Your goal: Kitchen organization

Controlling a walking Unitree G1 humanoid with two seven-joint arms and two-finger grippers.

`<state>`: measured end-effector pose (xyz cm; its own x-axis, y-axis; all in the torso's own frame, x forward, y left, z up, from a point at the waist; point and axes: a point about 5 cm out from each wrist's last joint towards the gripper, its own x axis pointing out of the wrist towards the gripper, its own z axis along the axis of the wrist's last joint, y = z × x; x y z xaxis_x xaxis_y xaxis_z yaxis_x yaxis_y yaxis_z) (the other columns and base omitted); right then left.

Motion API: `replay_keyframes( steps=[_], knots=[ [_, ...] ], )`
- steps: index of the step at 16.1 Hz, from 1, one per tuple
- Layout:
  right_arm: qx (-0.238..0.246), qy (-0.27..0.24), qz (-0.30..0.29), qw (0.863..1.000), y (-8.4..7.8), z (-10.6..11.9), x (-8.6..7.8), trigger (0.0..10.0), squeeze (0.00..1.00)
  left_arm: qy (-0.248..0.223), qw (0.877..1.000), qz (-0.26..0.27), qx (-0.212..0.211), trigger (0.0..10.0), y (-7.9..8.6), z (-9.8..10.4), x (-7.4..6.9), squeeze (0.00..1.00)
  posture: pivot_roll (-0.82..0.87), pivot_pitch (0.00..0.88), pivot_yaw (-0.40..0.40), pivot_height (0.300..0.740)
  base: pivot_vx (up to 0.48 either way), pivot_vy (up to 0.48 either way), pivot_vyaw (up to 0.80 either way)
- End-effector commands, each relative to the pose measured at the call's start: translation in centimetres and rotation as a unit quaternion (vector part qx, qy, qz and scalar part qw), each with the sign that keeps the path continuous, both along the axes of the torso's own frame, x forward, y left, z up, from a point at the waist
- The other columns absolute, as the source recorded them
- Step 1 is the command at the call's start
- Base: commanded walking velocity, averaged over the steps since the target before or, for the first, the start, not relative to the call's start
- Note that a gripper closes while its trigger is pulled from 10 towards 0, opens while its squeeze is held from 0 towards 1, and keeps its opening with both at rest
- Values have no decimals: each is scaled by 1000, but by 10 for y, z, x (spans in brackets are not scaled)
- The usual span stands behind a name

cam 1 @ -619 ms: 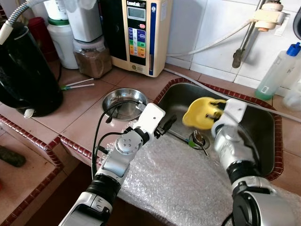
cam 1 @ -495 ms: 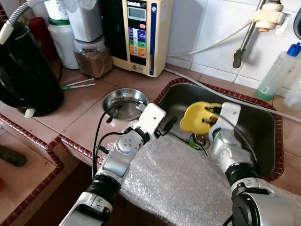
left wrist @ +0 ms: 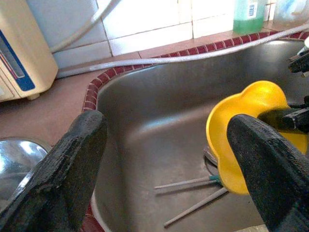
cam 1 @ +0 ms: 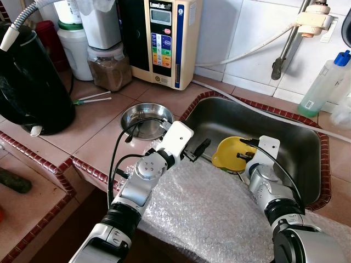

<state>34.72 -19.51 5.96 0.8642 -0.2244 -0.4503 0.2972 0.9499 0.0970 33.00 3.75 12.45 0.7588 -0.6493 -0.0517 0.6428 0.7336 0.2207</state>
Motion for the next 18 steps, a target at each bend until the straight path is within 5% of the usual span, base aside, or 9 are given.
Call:
replay_keyframes(
  steps=[1, 12, 17, 18],
  knots=[
    [8, 4, 0, 1000, 2, -1, 0, 10000, 1000, -8, 1000, -9, 7, 10000, -4, 4, -1, 1000, 45, 0, -3, 740, 0, 0, 0],
    [24, -4, 1, 1000, 3, 1, 2, 10000, 1000, 0, 1000, -7, 13, 10000, -3, 1, -1, 1000, 44, 0, -8, 740, 0, 0, 0],
    [44, -126, 70, 989, 27, 36, 19, 10000, 1000, -83, 986, 142, -15, 10000, 27, 30, 21, 1000, 48, 0, -8, 740, 0, 0, 0],
    [50, -148, 85, 984, 33, 43, 22, 10000, 1000, -106, 979, 170, -23, 10000, 36, 40, 26, 122, 48, 0, -8, 740, 0, 0, 0]
  ],
)
